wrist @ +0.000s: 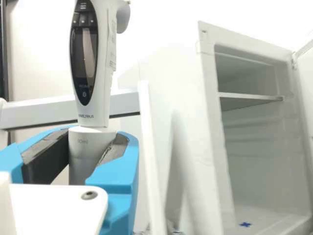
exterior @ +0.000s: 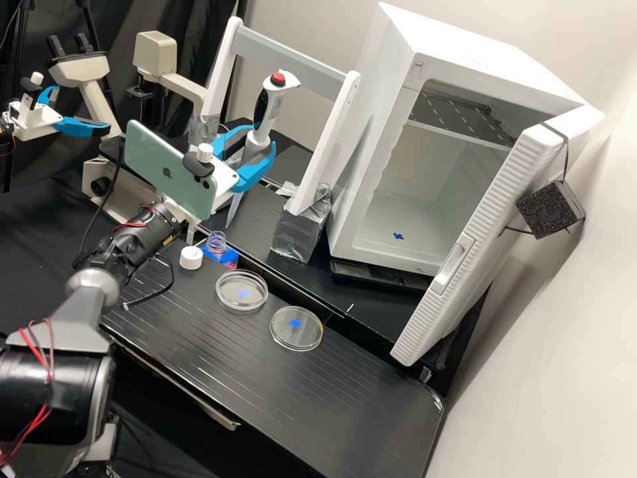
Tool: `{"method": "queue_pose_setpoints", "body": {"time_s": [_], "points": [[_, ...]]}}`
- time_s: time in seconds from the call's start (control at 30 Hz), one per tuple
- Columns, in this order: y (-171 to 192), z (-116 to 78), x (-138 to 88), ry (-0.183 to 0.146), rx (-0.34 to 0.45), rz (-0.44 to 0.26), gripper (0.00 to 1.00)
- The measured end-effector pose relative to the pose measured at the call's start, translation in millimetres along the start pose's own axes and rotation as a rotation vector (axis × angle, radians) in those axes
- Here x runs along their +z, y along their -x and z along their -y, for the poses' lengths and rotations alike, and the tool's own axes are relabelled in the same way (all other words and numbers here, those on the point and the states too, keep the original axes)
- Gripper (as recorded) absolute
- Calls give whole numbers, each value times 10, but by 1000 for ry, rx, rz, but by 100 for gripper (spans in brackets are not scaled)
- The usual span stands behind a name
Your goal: Use the pipette
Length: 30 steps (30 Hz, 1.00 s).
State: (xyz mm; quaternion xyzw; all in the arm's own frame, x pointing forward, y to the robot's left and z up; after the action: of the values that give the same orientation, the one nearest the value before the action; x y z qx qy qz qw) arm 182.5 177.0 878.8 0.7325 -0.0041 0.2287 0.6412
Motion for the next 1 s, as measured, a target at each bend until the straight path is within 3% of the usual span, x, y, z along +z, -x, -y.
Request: {"method": "queue_pose_setpoints", "body": {"time_s": [0.03, 0.23, 0.37, 0.63, 1.0], "points": [[9, -31, 36, -3, -2, 2, 0], [178, -210, 305, 53, -65, -55, 0], [268, -296, 411, 66, -85, -77, 0], [357, -438, 595, 27, -72, -24, 0], [405, -442, 656, 29, -81, 0, 0]]}}
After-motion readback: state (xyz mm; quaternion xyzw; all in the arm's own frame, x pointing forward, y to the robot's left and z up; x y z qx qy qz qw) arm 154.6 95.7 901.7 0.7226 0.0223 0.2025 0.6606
